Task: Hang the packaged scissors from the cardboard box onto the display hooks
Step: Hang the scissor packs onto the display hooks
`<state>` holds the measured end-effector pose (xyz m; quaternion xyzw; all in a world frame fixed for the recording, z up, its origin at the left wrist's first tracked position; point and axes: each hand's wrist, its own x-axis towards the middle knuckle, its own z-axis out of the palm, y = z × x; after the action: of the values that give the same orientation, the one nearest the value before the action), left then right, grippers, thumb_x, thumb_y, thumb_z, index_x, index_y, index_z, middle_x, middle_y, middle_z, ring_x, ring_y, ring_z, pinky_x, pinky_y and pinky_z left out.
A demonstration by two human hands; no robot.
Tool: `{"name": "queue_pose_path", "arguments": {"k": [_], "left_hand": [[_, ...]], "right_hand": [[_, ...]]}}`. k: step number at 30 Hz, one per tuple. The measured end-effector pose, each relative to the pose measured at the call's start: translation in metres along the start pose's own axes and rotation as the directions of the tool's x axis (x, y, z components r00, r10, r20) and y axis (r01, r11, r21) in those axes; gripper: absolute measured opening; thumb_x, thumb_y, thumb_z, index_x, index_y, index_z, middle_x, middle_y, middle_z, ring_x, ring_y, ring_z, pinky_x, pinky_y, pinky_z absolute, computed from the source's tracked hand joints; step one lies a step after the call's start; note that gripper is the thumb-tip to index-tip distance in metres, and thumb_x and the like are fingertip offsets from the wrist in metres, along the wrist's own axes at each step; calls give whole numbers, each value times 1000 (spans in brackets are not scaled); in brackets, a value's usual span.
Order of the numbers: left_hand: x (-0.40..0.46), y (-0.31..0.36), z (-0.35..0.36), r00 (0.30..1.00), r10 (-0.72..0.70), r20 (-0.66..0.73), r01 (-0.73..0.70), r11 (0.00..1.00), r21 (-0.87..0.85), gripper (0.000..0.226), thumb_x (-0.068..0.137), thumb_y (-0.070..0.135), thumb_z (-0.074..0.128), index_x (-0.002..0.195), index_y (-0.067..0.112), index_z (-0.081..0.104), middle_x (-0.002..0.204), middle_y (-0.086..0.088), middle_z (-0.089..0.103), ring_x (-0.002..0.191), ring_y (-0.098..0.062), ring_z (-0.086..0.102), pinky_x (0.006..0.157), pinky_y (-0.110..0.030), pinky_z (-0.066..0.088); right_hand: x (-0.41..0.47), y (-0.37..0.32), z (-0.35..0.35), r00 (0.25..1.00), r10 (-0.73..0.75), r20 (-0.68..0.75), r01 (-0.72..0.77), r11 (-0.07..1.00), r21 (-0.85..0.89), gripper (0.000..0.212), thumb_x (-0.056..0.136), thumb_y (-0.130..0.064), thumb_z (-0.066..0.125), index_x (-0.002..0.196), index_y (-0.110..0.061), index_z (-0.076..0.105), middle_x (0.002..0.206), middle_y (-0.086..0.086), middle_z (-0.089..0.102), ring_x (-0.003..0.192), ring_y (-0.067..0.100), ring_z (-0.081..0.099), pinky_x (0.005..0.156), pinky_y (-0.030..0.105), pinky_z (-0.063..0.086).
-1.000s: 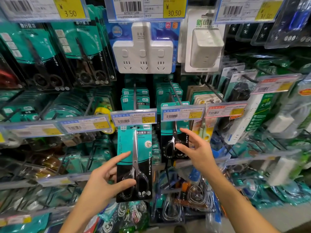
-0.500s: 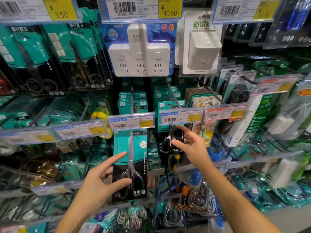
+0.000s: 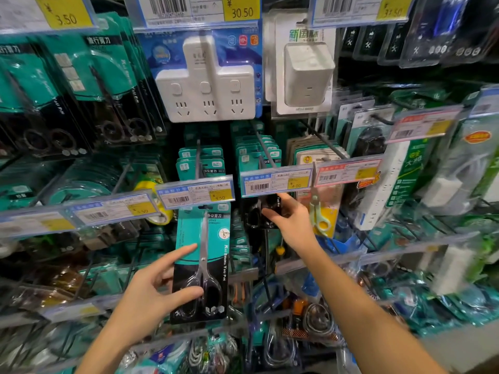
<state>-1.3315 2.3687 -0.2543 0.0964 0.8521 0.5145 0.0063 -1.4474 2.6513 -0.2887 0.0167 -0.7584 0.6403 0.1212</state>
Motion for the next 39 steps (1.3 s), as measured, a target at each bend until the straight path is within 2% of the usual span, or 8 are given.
{"name": "queue_pose_path", "arguments": {"k": [4, 10, 16, 20, 23, 26, 31, 39], "left_hand": [[-4, -2, -1, 1000, -27, 15, 27, 1000, -12, 69, 61, 34, 84, 118, 61, 56, 133, 27, 55, 127, -8, 52, 110, -40, 41], [-15, -2, -1, 999, -32, 21, 32, 999, -40, 69, 62, 33, 84, 120, 58, 57, 133, 25, 55, 127, -9, 53, 107, -42, 45], [-25, -1, 1, 998, -63, 1, 62, 994, -88, 69, 62, 35, 84, 122, 56, 57, 128, 30, 58, 110, -15, 61, 93, -48, 54], [-25, -4, 8, 996, -80, -27, 76, 990, -116, 70, 66, 32, 85, 125, 54, 55, 130, 20, 59, 94, -35, 63, 95, -54, 52], [-23, -4, 16, 996, -90, -18, 86, 983, -160, 70, 65, 39, 85, 126, 54, 54, 104, 7, 65, 90, -22, 57, 97, -54, 46], [-22, -4, 24, 996, -82, -21, 77, 981, -180, 73, 65, 53, 83, 130, 51, 51, 96, -15, 71, 91, -19, 54, 96, -59, 44], [-27, 4, 27, 998, -29, -54, 19, 982, -188, 69, 64, 49, 81, 128, 52, 53, 131, 15, 62, 113, -16, 63, 97, -51, 51], [-33, 10, 14, 1000, -3, 1, 3, 998, -68, 76, 74, 18, 81, 127, 61, 47, 132, 21, 59, 125, -5, 54, 102, -41, 49]], "right_hand": [[7, 0, 7, 999, -50, -10, 50, 999, 1, 19, 84, -17, 75, 97, -26, 64, 89, -8, 69, 88, 12, 64, 81, 24, 51], [9, 2, 13, 999, 20, -26, -22, 996, -82, 23, 90, -25, 69, 104, -26, 51, 69, -6, 42, 64, 4, 45, 69, 23, 39], [-22, -7, 11, 994, 86, 66, -81, 994, -74, 52, 95, -25, 62, 142, -31, 40, 125, -18, 51, 116, 1, 48, 97, 15, 39], [-69, -21, 23, 999, 44, -2, -45, 997, -69, 35, 95, -28, 60, 129, -25, 52, 128, -8, 55, 119, 6, 52, 97, 19, 44], [-109, -43, 30, 973, -3, 230, 0, 1000, 12, 24, 92, -30, 63, 115, -28, 57, 109, -14, 63, 97, 7, 64, 79, 18, 50], [-132, -52, 35, 900, 17, 437, 3, 999, -45, 37, 84, -31, 75, 117, -33, 58, 109, -17, 66, 98, 7, 66, 84, 24, 54], [-140, -53, 36, 901, 18, 434, 9, 998, -61, 43, 86, -16, 72, 123, -32, 58, 117, -15, 66, 106, 4, 65, 93, 30, 54], [-144, -62, 34, 923, -30, 384, 20, 999, 30, 45, 84, -11, 75, 122, -29, 61, 115, -17, 68, 104, 4, 66, 89, 22, 53]]}}
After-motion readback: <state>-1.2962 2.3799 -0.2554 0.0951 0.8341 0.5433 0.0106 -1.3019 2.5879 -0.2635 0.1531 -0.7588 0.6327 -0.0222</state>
